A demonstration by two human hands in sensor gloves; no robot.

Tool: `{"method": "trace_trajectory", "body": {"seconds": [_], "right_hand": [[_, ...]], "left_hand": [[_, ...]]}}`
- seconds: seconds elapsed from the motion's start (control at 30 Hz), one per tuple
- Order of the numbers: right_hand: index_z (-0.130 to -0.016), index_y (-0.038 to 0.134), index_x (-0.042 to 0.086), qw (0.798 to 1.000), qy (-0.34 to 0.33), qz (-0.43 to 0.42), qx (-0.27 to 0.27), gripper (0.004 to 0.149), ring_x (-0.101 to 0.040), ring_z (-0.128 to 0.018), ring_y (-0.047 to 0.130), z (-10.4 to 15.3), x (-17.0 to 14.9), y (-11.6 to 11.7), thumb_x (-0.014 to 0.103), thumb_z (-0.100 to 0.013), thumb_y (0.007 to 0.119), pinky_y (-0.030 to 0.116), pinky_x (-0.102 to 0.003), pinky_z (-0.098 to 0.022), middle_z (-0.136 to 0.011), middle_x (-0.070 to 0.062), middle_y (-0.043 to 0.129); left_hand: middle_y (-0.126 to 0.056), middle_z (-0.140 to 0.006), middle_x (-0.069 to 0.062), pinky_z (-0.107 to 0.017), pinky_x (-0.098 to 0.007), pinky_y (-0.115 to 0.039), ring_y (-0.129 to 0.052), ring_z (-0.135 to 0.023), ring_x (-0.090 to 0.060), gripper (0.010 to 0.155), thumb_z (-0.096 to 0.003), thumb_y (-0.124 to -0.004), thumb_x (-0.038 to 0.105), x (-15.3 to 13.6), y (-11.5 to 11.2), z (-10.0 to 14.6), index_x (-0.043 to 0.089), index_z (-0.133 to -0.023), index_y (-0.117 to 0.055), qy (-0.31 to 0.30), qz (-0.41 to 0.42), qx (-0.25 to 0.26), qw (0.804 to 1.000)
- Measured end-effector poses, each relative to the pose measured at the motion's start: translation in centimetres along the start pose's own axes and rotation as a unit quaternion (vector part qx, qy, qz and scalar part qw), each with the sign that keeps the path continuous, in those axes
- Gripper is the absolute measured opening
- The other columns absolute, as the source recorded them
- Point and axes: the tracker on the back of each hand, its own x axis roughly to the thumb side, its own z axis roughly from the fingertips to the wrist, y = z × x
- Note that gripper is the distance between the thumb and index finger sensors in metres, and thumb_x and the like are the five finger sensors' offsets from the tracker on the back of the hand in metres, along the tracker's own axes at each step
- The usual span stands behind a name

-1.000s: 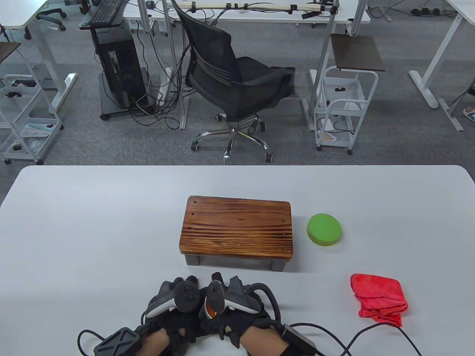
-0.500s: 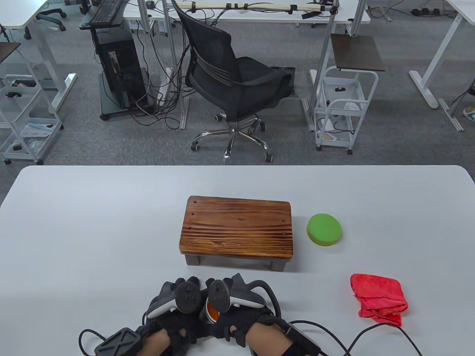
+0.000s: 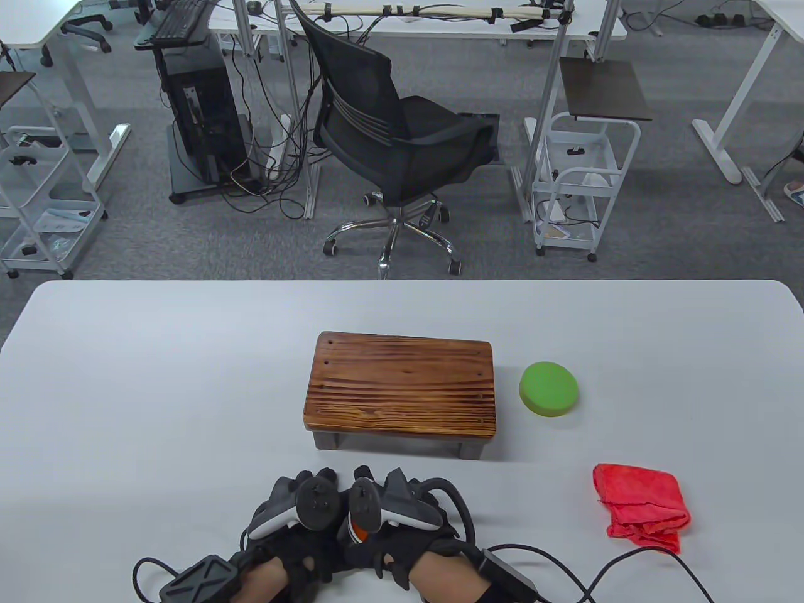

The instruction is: Dip and apply wood wax on stool

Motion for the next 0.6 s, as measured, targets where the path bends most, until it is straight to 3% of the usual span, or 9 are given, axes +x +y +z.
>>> {"method": "trace_trajectory", "body": {"seconds": [0.27, 0.33, 0.47, 0.6], "right_hand": [[-0.112, 0.034, 0.024, 0.997, -0.059, -0.028, 0.034, 0.092, -0.046, -0.101, 0.052, -0.15, -0.46, 0.07, 0.061, -0.049, 0.089, 0.067, -0.056, -0.071, -0.110, -0.006, 0.041], [-0.113, 0.032, 0.023, 0.997, -0.058, -0.046, 0.035, 0.094, -0.048, -0.102, 0.049, -0.05, -0.68, 0.10, 0.064, -0.049, 0.089, 0.065, -0.059, -0.071, -0.111, -0.009, 0.038], [-0.113, 0.028, 0.021, 1.000, 0.008, -0.016, 0.025, 0.101, -0.051, -0.092, 0.062, 0.23, -0.52, 0.05, 0.077, -0.048, 0.080, 0.077, -0.055, -0.062, -0.109, -0.014, 0.041], [-0.112, 0.029, 0.019, 1.000, 0.015, -0.013, 0.024, 0.098, -0.047, -0.084, 0.071, 0.02, -0.19, 0.06, 0.074, -0.049, 0.080, 0.083, -0.048, -0.056, -0.103, -0.014, 0.048]], "left_hand": [[0.013, -0.113, -0.025, -0.057, -0.081, -0.004, 0.014, -0.093, -0.058, 0.089, -0.0520, -0.081, 0.064, 0.01, -0.02, -0.02, 0.035, -0.111, -0.021, -0.002, 0.001, -0.001, 1.000], [0.013, -0.113, -0.025, -0.057, -0.081, -0.005, 0.014, -0.093, -0.058, 0.088, -0.0525, -0.080, 0.065, 0.02, -0.03, -0.02, 0.035, -0.111, -0.021, -0.002, -0.001, 0.000, 1.000], [0.013, -0.113, -0.025, -0.057, -0.081, -0.005, 0.014, -0.093, -0.059, 0.088, -0.0527, -0.080, 0.065, 0.03, -0.04, 0.00, 0.035, -0.111, -0.021, -0.001, -0.001, 0.000, 1.000], [0.014, -0.113, -0.025, -0.057, -0.081, -0.005, 0.014, -0.093, -0.058, 0.088, -0.0528, -0.079, 0.065, 0.05, -0.05, 0.01, 0.036, -0.111, -0.021, -0.001, -0.002, 0.000, 1.000]]}}
